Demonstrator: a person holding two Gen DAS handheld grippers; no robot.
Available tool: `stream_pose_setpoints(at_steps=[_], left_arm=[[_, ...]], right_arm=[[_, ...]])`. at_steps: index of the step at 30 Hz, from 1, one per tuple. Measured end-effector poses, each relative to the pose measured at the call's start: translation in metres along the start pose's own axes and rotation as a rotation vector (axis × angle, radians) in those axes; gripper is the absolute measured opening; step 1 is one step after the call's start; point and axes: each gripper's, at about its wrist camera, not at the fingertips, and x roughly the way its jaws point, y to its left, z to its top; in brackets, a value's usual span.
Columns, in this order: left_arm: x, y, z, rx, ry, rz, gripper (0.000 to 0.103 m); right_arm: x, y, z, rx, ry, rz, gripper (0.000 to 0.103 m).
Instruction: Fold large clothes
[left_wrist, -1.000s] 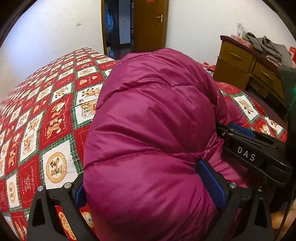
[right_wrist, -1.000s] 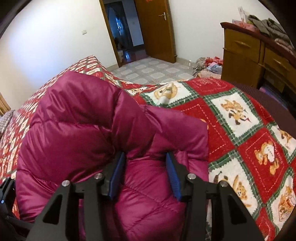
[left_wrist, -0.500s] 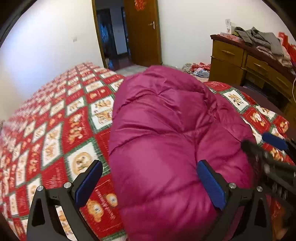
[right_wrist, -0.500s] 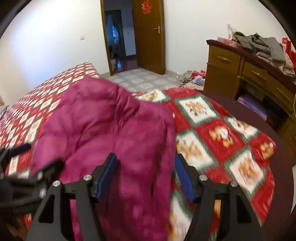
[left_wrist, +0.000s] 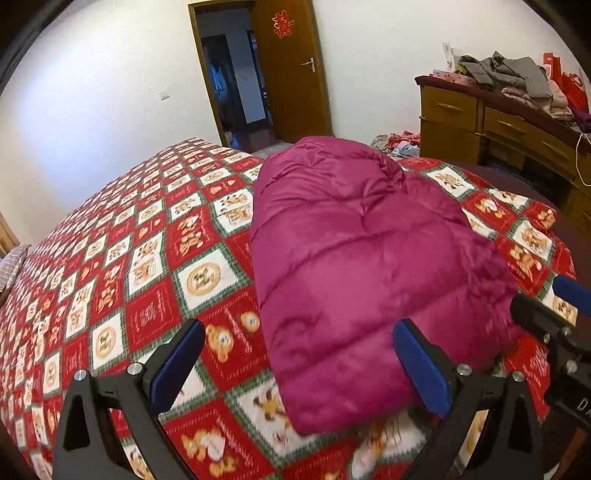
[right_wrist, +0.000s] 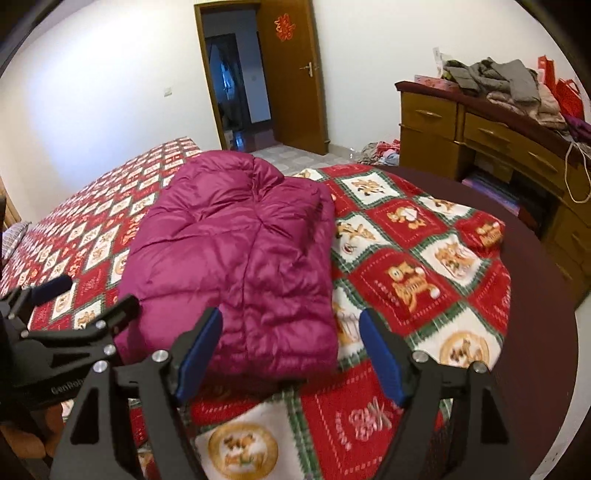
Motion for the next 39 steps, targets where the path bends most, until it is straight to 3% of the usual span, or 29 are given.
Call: stream_pose_setpoints(at_steps=[8, 12, 15, 21, 27, 39], left_arm=[[-0.031, 0.000, -0.027, 0.006, -0.024, 0.042, 0.102], [-0.042, 0.004, -0.039, -0.039, -0.004, 0.020, 0.102], [-0.056, 0.006, -0.047, -0.068, -0.005, -0.003, 0.102], [-0.091, 0.011, -0.053, -0.089, -0.046, 0.010, 0.102], [-0.130, 0.020, -0.052, -0.108, -0.163, 0.028, 0.102], [-0.200, 0.027, -0.040, -0.129, -0.386, 0.044, 0.102]], right_arm=[[-0.020, 0.003, -0.022, 0.015, 0.026, 0.031, 0.079], [-0.031, 0.005, -0.030, 0.020, 0.043, 0.051, 0.079], [-0.042, 0.004, -0.032, 0.039, 0.043, 0.066, 0.088], [-0.074, 0.004, -0.032, 0.061, -0.003, 0.103, 0.089], [-0.113, 0.010, -0.024, 0.043, -0.124, 0.091, 0.092], [-0.193, 0.022, -0.014, 0.006, -0.466, 0.044, 0.098]])
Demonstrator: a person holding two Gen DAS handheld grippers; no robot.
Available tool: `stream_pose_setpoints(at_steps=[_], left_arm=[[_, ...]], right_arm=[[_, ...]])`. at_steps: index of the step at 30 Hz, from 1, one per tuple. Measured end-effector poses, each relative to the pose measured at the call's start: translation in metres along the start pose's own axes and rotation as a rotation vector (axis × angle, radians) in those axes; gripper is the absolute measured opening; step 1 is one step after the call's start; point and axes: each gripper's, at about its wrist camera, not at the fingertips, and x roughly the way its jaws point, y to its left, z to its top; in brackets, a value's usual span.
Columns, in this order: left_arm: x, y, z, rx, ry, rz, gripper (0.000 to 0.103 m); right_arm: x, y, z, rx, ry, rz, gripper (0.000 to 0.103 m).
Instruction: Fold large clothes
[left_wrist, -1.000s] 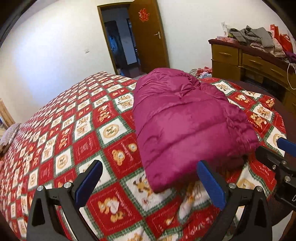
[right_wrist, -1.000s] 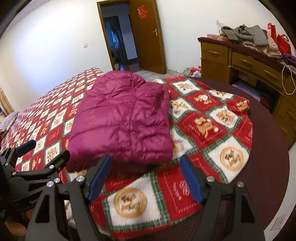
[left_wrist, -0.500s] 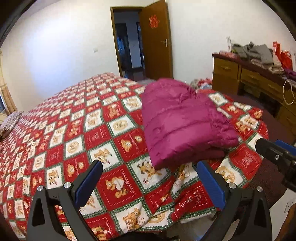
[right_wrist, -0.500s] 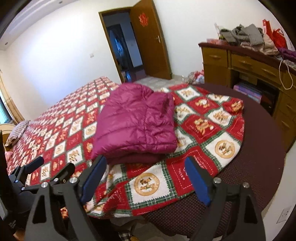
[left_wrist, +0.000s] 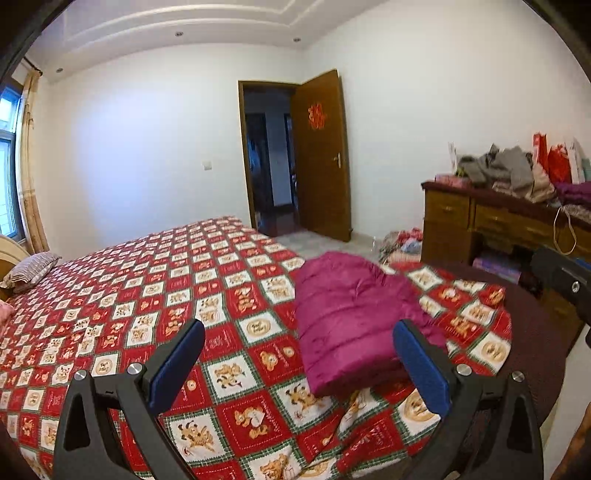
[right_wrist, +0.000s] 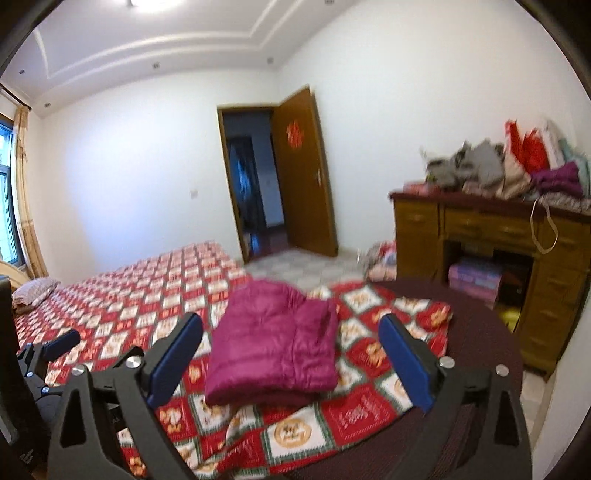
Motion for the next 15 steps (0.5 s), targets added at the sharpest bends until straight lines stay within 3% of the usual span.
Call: stream_pose_setpoints(at_steps=[8, 15], left_arm=[[-0.030, 0.006, 0.014, -0.028, -0.113, 0.021, 0.102], [-0.045, 0.008, 0.022, -0.025, -0.170, 0.033, 0.102]], right_arm=[[-0.020, 0.004, 0.012, 0.013, -0.114, 0.007, 0.103], [-0.017, 0.008, 0.010, 0.004, -0.105, 0.005, 0.103]])
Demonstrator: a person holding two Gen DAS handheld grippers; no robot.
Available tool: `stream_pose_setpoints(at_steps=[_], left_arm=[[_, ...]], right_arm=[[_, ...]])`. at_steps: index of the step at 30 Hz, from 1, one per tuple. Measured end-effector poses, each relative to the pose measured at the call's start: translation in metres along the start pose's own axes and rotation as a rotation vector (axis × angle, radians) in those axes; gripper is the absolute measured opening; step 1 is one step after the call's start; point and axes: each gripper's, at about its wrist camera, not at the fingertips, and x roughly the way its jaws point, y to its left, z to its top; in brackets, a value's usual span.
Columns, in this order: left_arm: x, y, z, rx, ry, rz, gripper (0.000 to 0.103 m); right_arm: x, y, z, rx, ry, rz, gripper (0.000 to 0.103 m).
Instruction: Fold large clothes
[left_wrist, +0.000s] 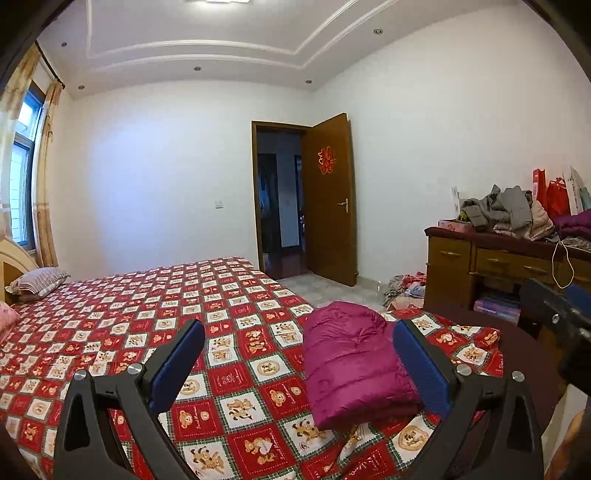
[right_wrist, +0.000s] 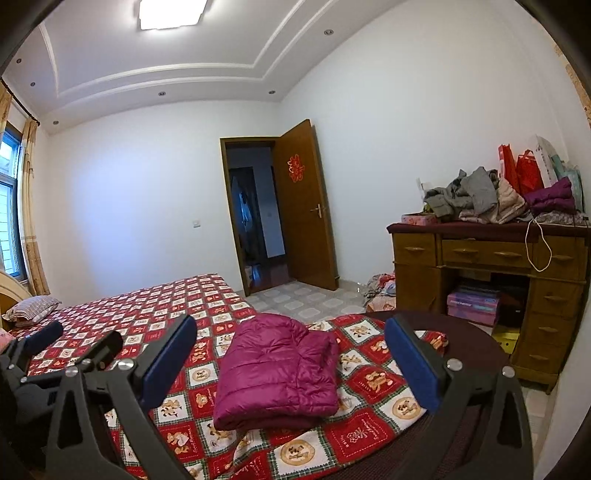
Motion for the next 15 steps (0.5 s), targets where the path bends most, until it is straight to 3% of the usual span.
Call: stream_pose_setpoints(at_steps=[15], left_arm=[[0.0017, -0.0004, -0.0022, -0.005, 0.013, 0.003, 0.102]], right_arm=[[-0.0045, 0.0021, -0.0012, -0.020, 0.000, -0.005, 0.103]])
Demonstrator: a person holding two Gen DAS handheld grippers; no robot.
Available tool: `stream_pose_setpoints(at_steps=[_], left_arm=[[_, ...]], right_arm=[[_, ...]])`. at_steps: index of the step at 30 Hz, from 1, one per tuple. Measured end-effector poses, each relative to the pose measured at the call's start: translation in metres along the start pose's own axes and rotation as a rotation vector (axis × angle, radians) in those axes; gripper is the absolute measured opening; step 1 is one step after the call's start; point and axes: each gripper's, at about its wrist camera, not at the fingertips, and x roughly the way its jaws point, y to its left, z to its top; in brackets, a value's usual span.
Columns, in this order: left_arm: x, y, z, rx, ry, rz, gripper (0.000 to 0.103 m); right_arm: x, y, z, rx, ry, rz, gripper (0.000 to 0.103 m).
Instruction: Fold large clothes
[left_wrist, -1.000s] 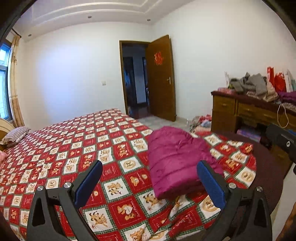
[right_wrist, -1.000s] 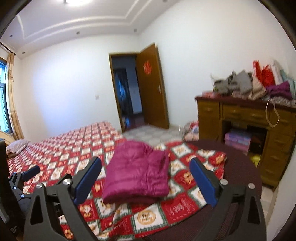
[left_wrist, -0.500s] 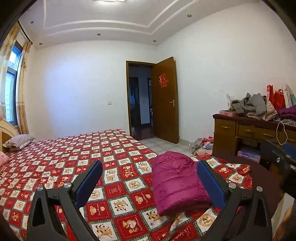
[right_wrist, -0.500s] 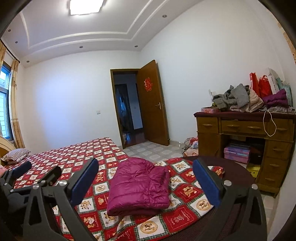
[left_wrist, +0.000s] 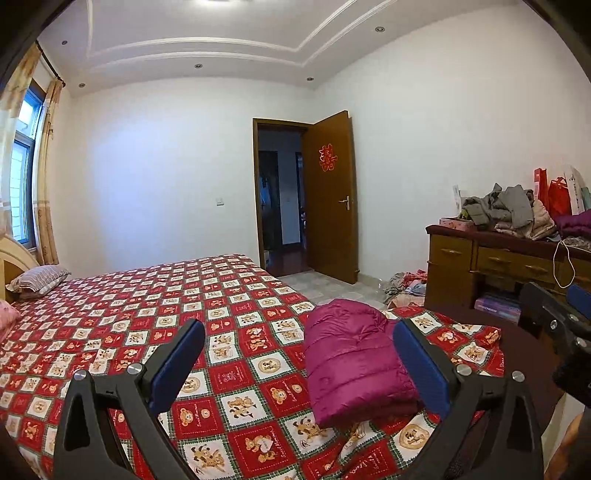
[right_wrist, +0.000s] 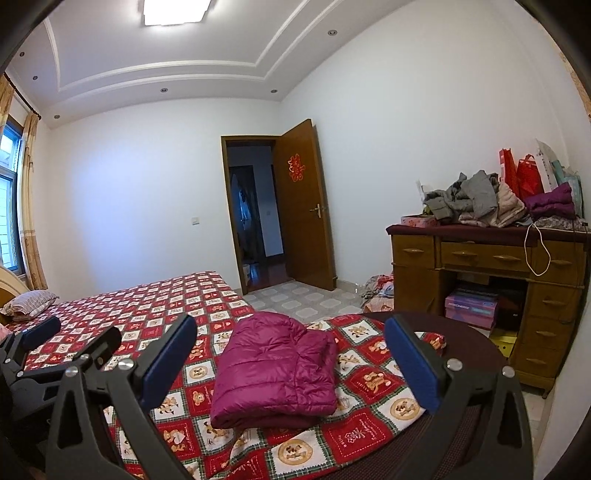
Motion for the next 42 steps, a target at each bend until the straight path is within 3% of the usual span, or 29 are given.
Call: stream_pose_setpoints(at_steps=[42], left_arm=[[0.0003, 0.0025, 0.0003, 0.008, -0.002, 0.017, 0.102]], right_arm=[[0.0006, -0.0051, 0.0027, -0.009, -0.001, -0.004, 0.103]])
